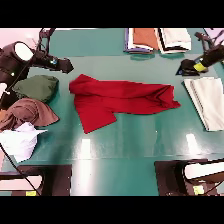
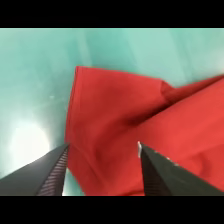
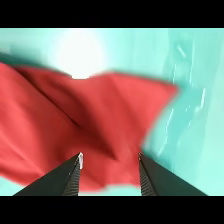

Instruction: Fold the shirts.

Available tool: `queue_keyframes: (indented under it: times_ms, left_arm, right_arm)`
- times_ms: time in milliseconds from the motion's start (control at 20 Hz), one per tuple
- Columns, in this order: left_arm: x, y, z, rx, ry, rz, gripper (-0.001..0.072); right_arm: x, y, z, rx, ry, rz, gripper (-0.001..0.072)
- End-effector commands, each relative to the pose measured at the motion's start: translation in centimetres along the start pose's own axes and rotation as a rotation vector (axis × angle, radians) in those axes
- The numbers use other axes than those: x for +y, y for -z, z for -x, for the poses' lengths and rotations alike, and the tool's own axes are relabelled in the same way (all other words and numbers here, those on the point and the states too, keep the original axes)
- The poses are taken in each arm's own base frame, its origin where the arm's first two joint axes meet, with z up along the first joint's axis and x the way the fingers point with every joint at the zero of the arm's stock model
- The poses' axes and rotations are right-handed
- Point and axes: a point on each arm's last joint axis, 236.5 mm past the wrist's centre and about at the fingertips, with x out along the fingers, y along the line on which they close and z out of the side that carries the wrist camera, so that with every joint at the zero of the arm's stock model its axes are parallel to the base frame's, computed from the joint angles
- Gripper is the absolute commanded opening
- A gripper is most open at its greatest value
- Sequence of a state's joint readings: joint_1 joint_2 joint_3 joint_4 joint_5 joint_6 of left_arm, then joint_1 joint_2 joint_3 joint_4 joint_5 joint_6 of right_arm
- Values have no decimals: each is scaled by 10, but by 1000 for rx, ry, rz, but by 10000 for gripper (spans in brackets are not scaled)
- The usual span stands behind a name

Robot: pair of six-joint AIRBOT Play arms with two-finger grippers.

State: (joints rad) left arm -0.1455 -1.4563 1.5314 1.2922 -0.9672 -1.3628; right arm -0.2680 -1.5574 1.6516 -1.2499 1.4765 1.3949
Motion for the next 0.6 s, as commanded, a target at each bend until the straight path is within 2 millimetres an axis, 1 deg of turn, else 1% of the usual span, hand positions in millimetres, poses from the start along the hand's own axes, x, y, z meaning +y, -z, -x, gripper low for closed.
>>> queue_keyframes:
  times_ms: [0, 100, 150, 200, 250, 350, 450, 550]
  left_arm:
    - [15, 17, 12, 90, -32, 34, 518]
    - [28, 28, 17, 131, -38, 108, 518]
    - [32, 31, 18, 138, -33, 135, 518]
    - [32, 31, 19, 136, -23, 149, 518]
    - [31, 30, 19, 135, -20, 152, 519]
    - [26, 29, 19, 132, 0, 162, 518]
    - [22, 28, 18, 129, 18, 172, 519]
    - [22, 28, 19, 130, 17, 179, 519]
  right_arm:
    - [-44, 52, -2, 98, -3, -116, 413]
    - [-71, 87, -15, 109, -5, -229, 413]
    - [-76, 102, -24, 112, -29, -274, 413]
    - [-75, 114, -36, 114, -80, -305, 418]
    - [-71, 122, -46, 118, -127, -337, 449]
    - [-67, 130, -67, 109, -158, -380, 449]
    - [-61, 127, -81, 76, -166, -387, 449]
    - [-57, 121, -92, 59, -146, -362, 449]
